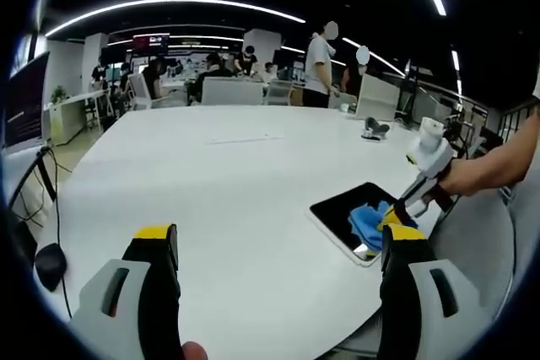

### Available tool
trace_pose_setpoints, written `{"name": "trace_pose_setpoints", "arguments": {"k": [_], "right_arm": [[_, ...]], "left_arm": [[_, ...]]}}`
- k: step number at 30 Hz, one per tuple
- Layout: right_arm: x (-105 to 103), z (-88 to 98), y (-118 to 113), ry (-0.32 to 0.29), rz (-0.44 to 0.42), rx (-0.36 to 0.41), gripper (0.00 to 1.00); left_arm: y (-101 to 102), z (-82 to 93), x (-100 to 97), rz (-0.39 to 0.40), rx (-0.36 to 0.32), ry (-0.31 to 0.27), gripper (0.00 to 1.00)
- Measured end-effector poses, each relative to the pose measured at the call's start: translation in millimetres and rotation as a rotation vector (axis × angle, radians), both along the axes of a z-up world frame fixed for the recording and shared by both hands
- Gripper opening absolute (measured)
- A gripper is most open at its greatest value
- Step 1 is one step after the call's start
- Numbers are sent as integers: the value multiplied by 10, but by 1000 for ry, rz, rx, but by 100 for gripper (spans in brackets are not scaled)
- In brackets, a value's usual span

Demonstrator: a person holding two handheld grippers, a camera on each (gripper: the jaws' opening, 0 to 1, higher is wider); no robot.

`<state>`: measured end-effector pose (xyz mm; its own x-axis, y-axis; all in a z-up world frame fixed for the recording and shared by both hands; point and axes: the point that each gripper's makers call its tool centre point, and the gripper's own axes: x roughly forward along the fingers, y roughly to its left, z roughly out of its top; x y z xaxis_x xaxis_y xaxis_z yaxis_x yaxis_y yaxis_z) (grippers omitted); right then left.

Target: Wipe the mirror surface with the cleaning cloth until all visible marks leave the cleaned area.

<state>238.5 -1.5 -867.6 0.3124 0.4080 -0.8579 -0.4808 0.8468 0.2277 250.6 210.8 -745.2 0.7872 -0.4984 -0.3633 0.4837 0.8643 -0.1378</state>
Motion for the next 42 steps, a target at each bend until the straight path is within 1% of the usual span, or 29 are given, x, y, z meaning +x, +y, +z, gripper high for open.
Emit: {"name": "trace_pose_setpoints", "arguments": {"k": [6, 10, 12, 16, 20, 26, 28, 30, 37, 42], "right_arm": [[3, -1, 145, 1, 23, -1, 0], [-4, 1, 260, 4, 39, 4, 0], [-17, 2, 322, 0, 53, 3, 0], [-55, 10, 460, -2, 94, -8, 0], [-75, 4, 562, 0, 114, -7, 0], [-74, -1, 582, 5, 121, -3, 0], [-89, 1, 599, 15, 120, 7, 0], [-101, 0, 624, 6, 139, -4, 0], [-91, 3, 623, 8, 143, -4, 0], [-104, 4, 610, 13, 139, 2, 0]], "left_arm": [[-32, -3, 18, -6, -4, -1, 99], [-69, -27, 11, -24, 7, 5, 99], [-75, -44, 18, -27, 20, 5, 99], [-93, -63, 26, -33, 17, 4, 99], [-101, -53, 28, -35, 10, 1, 99], [-78, -60, 23, -31, 11, 2, 99], [-77, -56, 24, -27, 7, 0, 99], [-81, -63, 23, -26, 6, 0, 99], [-103, -62, -4, -29, 7, 0, 99], [-114, -114, -39, -33, 10, 13, 99]]}}
